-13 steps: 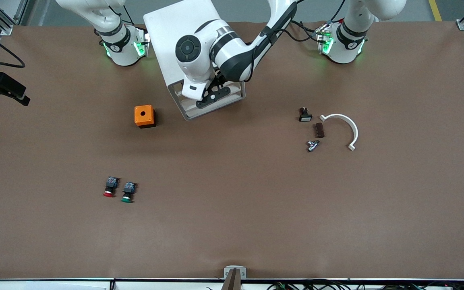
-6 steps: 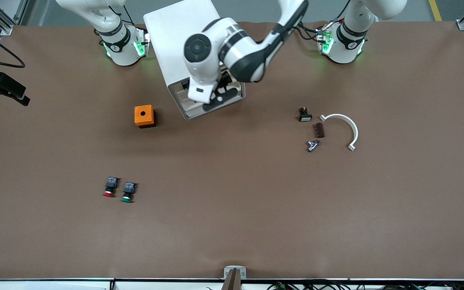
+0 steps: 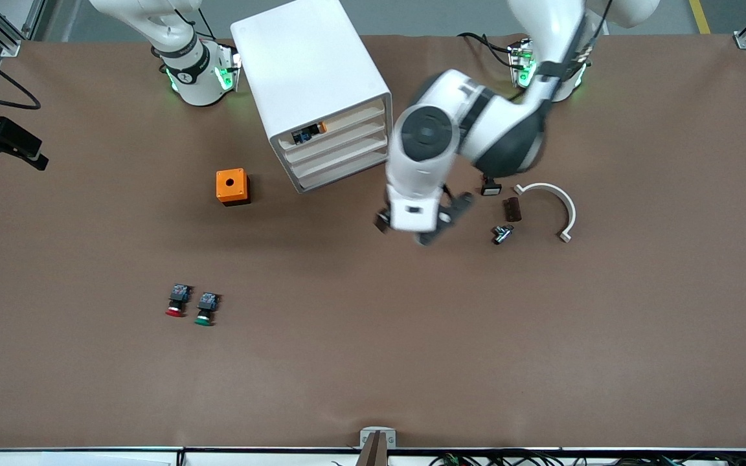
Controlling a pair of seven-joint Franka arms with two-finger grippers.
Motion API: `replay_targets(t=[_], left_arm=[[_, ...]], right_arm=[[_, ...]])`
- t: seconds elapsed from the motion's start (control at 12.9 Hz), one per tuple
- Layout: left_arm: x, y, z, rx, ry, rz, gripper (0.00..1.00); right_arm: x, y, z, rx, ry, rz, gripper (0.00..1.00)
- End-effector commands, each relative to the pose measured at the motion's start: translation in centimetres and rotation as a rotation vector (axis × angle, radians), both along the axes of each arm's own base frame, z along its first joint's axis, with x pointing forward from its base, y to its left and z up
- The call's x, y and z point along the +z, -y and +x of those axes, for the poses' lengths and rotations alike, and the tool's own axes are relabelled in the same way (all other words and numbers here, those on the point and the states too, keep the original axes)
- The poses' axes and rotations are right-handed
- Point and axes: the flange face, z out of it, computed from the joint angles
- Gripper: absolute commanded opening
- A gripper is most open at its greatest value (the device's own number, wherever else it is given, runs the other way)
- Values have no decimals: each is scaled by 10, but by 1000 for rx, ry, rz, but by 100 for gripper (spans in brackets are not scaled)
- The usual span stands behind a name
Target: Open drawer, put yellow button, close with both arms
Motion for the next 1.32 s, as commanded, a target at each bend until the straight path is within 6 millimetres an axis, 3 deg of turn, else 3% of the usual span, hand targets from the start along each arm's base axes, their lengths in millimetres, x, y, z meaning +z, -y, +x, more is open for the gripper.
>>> replay_targets(t=[0.0,0.23,0.39,0.54,0.93,1.01,1.24], left_arm=[[38,-60,27,-31,56,1,100],[69,-141,64,-60,115,15,100],[95,-190,77,-85,154,15,100],[125,-255,85,-81,175,7,100],[170,-339,69,-309,146,66,100],[183,-361,62,-344,143,60,100],[205,-396,29,-463,116,23,100]], right_arm=[[5,2,-6,-10,8,-9,100],[6,0,-6,-7,8,-9,100],[6,-1,-6,-6,6,-9,100],[5,0,-6,-7,0,-9,100],[5,-7,-7,0,-5,-9,100],[6,-8,-7,3,-3,-9,100],[5,-24,-7,8,-6,-9,100]])
